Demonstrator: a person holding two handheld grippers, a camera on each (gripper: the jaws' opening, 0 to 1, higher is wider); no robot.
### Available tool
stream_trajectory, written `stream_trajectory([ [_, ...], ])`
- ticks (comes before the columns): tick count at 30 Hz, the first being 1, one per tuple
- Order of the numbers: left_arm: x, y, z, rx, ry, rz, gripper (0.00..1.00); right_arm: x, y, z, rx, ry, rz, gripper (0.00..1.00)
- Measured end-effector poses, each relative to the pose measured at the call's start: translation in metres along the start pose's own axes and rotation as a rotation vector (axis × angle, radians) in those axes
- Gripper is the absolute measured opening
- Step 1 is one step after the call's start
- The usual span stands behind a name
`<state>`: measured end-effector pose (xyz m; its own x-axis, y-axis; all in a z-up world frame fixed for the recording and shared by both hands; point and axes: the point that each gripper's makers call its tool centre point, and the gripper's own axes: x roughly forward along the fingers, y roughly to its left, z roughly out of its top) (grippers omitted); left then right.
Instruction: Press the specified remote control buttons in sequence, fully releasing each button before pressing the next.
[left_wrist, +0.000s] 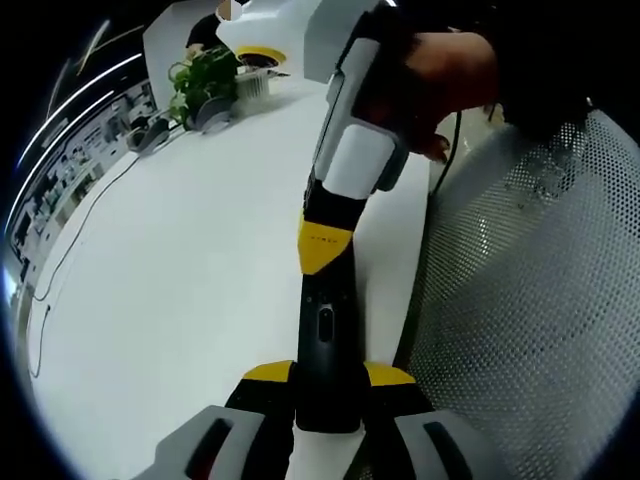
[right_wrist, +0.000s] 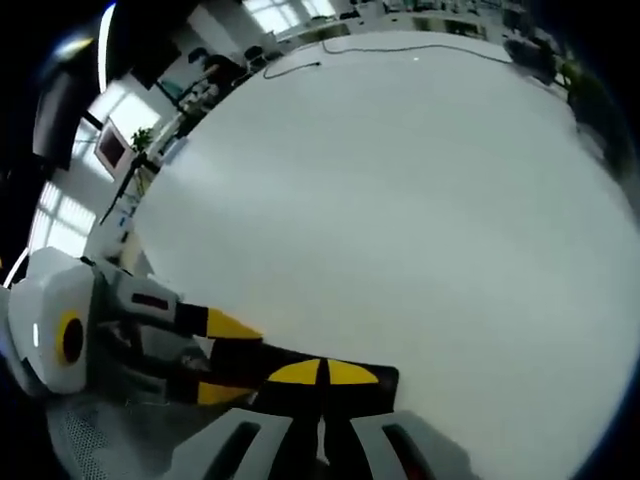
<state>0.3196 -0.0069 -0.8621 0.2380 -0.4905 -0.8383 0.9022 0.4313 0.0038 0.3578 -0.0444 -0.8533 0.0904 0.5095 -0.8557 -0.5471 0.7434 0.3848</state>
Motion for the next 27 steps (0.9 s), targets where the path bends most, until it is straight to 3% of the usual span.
stream_trajectory([
  [5,0.0,-0.001,0.0,-0.001,-0.005,0.0,0.25,-0.001,-0.001,-0.001,0.044,0.018,0.014,0.0],
  [10,0.0,-0.002,0.0,-0.005,-0.005,0.004,0.25,-0.005,0.012,-0.002,0.116,0.029,0.089,0.0],
  [27,0.0,-0.003,0.0,-0.011,-0.009,0.005,0.26,-0.004,0.017,-0.017,0.088,0.109,0.08,0.0],
])
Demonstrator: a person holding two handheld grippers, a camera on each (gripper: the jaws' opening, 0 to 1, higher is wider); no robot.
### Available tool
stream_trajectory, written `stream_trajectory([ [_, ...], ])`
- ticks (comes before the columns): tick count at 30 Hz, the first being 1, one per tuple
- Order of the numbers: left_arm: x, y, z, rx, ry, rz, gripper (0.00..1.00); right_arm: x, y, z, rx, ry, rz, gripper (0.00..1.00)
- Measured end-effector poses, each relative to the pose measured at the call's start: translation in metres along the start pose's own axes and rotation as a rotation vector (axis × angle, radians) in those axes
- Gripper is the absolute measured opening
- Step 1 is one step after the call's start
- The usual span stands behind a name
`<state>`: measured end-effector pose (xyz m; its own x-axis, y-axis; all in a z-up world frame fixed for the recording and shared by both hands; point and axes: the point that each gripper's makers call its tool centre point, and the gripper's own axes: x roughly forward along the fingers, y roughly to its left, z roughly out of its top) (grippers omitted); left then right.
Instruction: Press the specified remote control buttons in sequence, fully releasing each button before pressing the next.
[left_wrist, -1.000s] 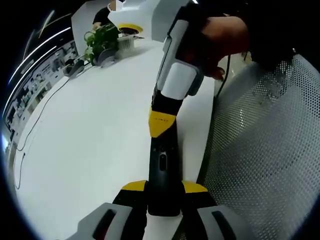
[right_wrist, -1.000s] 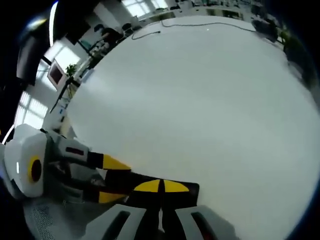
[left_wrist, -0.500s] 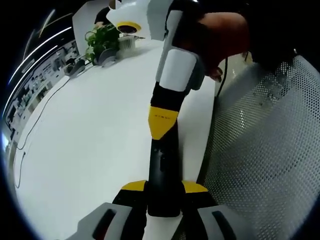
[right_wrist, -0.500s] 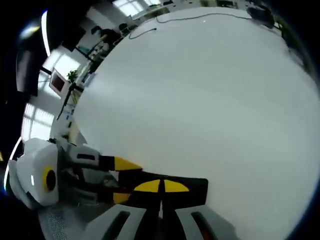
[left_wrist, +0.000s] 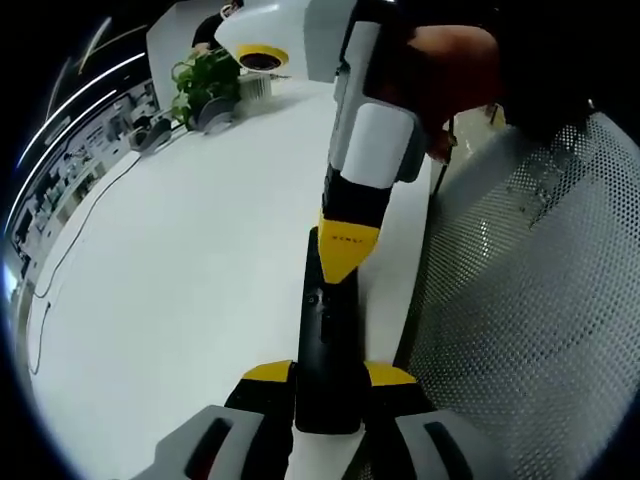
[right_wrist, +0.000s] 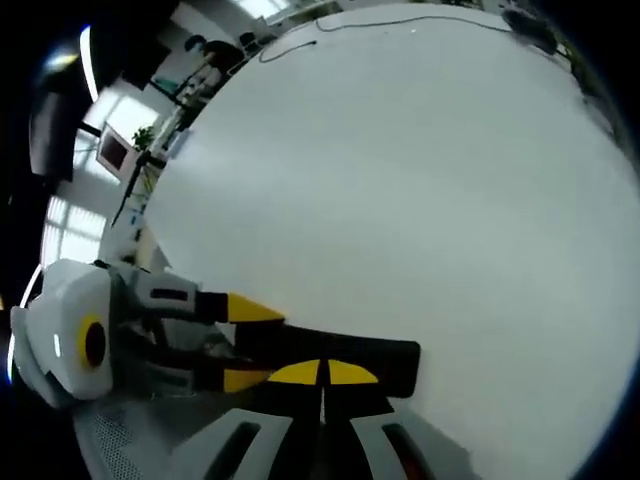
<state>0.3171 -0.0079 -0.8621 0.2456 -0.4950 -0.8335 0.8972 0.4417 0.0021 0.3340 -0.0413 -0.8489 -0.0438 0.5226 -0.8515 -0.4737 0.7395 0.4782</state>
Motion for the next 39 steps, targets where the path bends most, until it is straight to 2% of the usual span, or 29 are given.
stream_trajectory([
  [5,0.0001,-0.0001,0.0002,-0.002,0.0,0.001,0.26,0.0014,-0.0027,-0.0015,-0.025,0.015,-0.019,0.0],
  [18,-0.0002,0.0006,0.0002,0.009,-0.001,-0.003,0.25,0.0025,-0.005,-0.0003,0.005,0.015,-0.011,0.0],
  [23,-0.0004,0.0009,0.0002,0.008,0.0,-0.002,0.25,0.0034,-0.0037,0.0,-0.019,0.014,-0.028,0.0],
  [27,-0.0006,0.0009,0.0003,0.008,0.0,-0.002,0.25,0.0025,-0.0055,0.0003,0.033,0.011,-0.009,0.0],
  [31,-0.0007,0.0008,0.0008,0.005,-0.003,0.001,0.25,0.0016,-0.0042,-0.0004,0.041,0.009,0.006,0.0],
  [37,-0.0007,0.0005,0.001,0.002,-0.008,0.001,0.25,0.0001,-0.0052,-0.0038,0.031,0.038,-0.017,0.0],
  [39,-0.0008,0.0003,0.0009,0.002,-0.01,0.0,0.25,-0.002,-0.0062,-0.0032,0.022,0.029,-0.031,0.0],
])
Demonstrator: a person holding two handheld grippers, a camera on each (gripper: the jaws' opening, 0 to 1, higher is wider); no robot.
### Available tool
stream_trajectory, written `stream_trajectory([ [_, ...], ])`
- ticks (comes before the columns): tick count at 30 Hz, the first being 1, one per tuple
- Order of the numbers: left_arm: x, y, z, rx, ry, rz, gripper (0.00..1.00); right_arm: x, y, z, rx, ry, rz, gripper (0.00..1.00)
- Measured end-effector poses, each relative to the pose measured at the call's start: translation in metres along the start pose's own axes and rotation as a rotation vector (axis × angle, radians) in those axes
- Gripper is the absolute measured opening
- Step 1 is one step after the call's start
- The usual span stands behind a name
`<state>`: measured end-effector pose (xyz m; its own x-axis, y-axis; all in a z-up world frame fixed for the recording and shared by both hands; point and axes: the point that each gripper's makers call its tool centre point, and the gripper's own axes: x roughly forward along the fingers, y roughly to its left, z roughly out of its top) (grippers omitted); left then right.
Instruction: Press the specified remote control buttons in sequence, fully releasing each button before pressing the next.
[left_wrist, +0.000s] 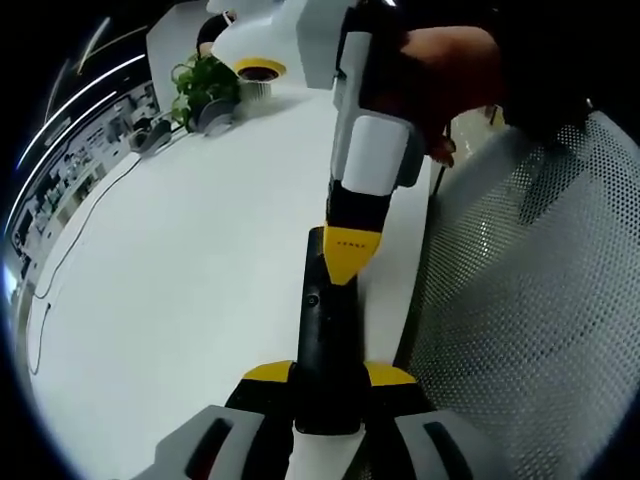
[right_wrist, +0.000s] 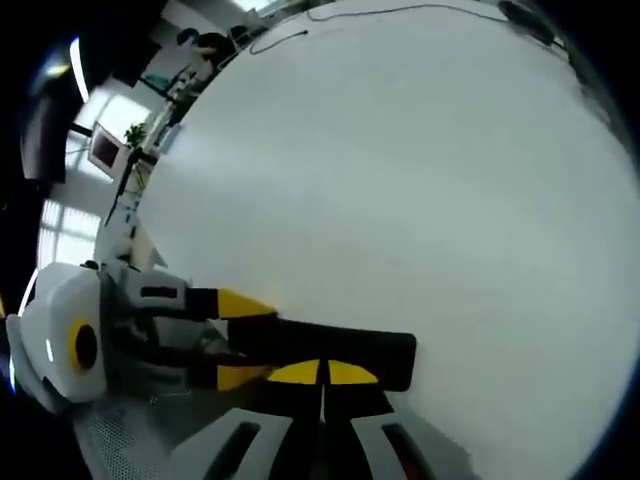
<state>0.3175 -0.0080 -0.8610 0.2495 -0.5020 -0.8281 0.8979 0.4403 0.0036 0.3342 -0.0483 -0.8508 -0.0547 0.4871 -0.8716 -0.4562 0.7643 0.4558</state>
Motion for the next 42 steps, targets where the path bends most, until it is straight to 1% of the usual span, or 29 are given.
stream_trajectory([
  [3,0.0,0.0,0.0,0.0,-0.001,0.0,0.25,-0.004,0.0,0.001,0.013,-0.012,0.007,0.0],
  [13,0.0,0.0,-0.001,0.002,-0.004,-0.001,0.25,-0.007,-0.002,-0.003,0.032,0.004,-0.01,0.0],
  [16,0.0,0.0,-0.001,0.001,-0.004,-0.001,0.25,-0.006,-0.005,-0.004,0.021,0.015,-0.026,0.0],
  [22,0.0,0.0,-0.001,0.0,-0.005,-0.001,0.25,-0.002,-0.005,-0.006,0.012,0.03,-0.025,0.0],
  [24,0.0,0.0,-0.001,-0.001,-0.006,-0.001,0.25,0.001,-0.007,-0.009,0.002,0.049,-0.041,0.0],
  [32,0.0,0.001,-0.001,-0.002,-0.01,-0.002,0.25,0.001,-0.007,-0.009,-0.022,0.057,-0.046,0.0],
  [35,0.0,0.001,-0.001,0.0,-0.012,-0.004,0.25,0.001,-0.007,-0.009,-0.034,0.053,-0.05,0.0],
  [42,0.0,0.001,0.0,-0.004,-0.022,-0.002,0.25,-0.001,-0.008,-0.009,-0.01,0.032,-0.029,0.0],
])
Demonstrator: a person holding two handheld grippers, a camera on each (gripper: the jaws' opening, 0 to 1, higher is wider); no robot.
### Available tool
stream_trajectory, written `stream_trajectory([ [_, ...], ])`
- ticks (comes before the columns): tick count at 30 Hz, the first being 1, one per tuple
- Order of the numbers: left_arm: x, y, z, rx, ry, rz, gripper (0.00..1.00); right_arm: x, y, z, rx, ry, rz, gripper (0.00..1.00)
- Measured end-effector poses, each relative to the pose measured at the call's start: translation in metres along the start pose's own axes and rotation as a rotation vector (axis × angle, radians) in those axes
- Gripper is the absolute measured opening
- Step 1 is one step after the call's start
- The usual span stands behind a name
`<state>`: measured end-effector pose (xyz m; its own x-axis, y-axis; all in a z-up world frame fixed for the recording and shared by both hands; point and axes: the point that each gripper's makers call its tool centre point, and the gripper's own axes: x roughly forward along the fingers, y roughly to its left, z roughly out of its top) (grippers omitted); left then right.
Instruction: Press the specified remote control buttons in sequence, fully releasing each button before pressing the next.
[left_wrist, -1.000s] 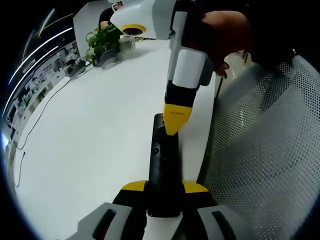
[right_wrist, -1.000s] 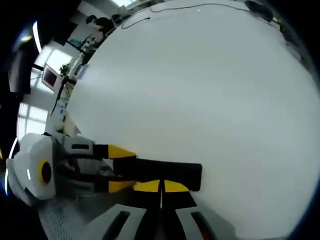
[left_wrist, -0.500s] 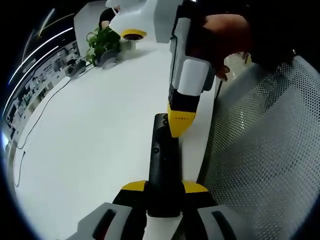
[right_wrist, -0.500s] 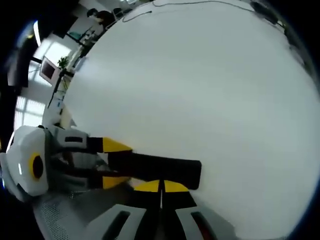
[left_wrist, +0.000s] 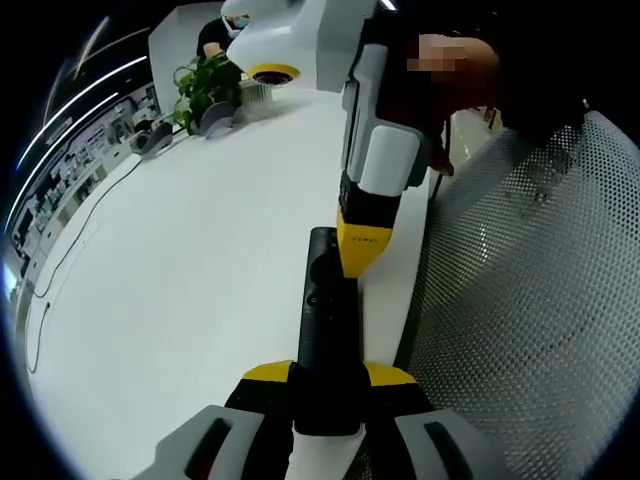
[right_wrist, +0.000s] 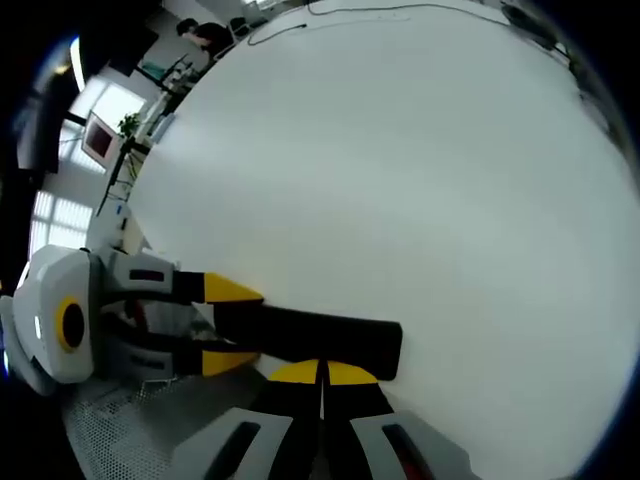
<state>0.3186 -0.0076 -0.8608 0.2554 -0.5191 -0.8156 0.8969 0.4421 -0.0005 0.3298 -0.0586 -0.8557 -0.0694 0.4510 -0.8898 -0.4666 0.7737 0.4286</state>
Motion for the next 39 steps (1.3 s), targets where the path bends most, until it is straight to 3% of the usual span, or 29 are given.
stream_trajectory([
  [6,0.0,0.0,0.001,0.007,-0.004,-0.004,0.25,0.0,0.001,0.0,-0.052,0.018,-0.02,0.0],
  [11,0.0,0.0,0.001,0.011,-0.007,-0.009,0.25,-0.002,0.001,0.001,0.067,0.02,0.028,0.0],
  [17,0.0,-0.001,0.001,0.018,-0.004,-0.012,0.25,-0.001,0.001,0.0,0.023,0.048,-0.008,0.0],
  [30,0.001,-0.001,0.001,0.016,0.008,-0.009,0.25,-0.003,0.0,0.011,-0.044,-0.03,-0.038,0.0],
  [39,0.0,-0.001,0.0,0.02,0.018,-0.008,0.25,0.001,0.004,0.012,-0.124,-0.028,-0.068,0.0],
])
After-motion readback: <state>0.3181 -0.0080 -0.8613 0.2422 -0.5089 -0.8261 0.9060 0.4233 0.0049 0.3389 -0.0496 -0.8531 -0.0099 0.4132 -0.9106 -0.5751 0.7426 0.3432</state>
